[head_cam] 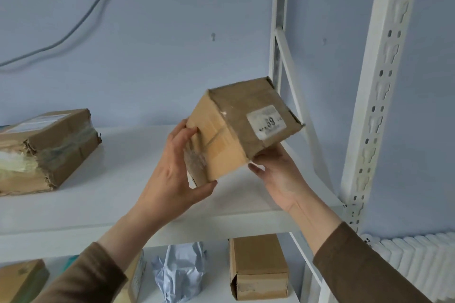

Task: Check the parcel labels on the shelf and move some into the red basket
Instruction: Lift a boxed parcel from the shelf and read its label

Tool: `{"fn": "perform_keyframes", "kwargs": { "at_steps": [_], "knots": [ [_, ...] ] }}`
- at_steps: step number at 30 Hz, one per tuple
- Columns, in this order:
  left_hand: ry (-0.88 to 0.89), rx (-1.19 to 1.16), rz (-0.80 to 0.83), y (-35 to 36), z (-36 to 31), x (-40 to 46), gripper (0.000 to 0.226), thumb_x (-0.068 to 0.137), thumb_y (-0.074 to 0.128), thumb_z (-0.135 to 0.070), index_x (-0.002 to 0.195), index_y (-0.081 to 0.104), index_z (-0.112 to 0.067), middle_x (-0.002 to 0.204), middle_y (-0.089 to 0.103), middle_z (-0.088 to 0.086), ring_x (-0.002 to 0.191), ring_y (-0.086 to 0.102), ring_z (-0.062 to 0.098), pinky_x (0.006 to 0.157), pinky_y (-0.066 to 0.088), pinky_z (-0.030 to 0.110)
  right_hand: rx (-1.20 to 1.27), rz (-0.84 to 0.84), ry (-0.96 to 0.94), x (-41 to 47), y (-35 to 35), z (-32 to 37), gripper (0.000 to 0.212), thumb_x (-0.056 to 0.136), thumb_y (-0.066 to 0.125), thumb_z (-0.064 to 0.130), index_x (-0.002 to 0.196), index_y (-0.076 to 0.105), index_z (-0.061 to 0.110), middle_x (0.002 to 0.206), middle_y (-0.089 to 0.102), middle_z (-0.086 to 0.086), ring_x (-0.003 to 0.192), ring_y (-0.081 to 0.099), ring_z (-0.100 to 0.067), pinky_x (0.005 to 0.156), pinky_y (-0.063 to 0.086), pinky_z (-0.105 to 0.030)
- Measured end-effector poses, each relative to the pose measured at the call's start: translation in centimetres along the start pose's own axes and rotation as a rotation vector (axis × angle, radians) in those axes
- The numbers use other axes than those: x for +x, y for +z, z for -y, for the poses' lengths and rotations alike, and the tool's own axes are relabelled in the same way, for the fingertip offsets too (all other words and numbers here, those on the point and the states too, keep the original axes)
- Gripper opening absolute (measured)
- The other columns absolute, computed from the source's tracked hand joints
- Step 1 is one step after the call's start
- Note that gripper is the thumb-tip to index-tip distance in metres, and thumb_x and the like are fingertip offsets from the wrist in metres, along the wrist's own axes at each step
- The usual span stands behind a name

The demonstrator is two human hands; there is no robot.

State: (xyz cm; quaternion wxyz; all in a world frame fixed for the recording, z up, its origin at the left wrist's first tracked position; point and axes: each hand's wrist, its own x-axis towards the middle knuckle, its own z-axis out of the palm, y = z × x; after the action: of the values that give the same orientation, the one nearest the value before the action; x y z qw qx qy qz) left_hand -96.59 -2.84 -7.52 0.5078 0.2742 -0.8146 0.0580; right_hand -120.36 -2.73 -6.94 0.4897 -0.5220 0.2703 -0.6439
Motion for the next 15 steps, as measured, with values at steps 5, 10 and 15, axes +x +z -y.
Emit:
{"fn": "perform_keyframes", "kwargs": {
  "at_steps": [5, 10, 15],
  "knots": [
    [-0.514, -0.832, -0.052, -1.4, 0.5, 1.2, 0.076, 0.080, 0.064, -0.024, 0.150, 0.035, -0.028, 0.144, 0.059, -0.001, 0.129, 0.060, 0.012, 0.103, 0.051, 0.035, -0.255, 0.096, -0.102, -1.2, 2.1, 1.2, 0.056, 0.085, 0.070, 0.025, 0.140, 0.059, 0.032, 0.141, 0.065, 0.007, 0.136, 0.054, -0.014, 0.112, 0.041, -0.038],
    [-1.015, -1.288, -0.227, -2.3, 1.1, 1.7, 0.034, 0.097, 0.038, -0.025, 0.112, 0.068, -0.016, 0.101, 0.075, 0.005, 0.085, 0.070, 0.024, 0.082, 0.051, 0.042, -0.296, 0.170, -0.114, -1.6, 5.1, 2.6, 0.056, 0.090, 0.057, 0.060, 0.142, 0.059, 0.041, 0.157, 0.040, 0.027, 0.143, 0.039, 0.007, 0.125, 0.029, -0.038],
    [-1.063, -1.197, -0.166, -3.1, 2.3, 1.5, 0.033, 0.098, 0.046, -0.033, 0.118, 0.069, -0.019, 0.107, 0.073, 0.007, 0.093, 0.066, 0.027, 0.097, 0.045, 0.051, -0.334, 0.184, -0.002, -0.5, 6.5, 2.3, 0.068, 0.086, 0.054, 0.075, 0.148, 0.049, 0.048, 0.151, 0.049, 0.026, 0.138, 0.046, 0.005, 0.123, 0.032, -0.045]
  ]
}}
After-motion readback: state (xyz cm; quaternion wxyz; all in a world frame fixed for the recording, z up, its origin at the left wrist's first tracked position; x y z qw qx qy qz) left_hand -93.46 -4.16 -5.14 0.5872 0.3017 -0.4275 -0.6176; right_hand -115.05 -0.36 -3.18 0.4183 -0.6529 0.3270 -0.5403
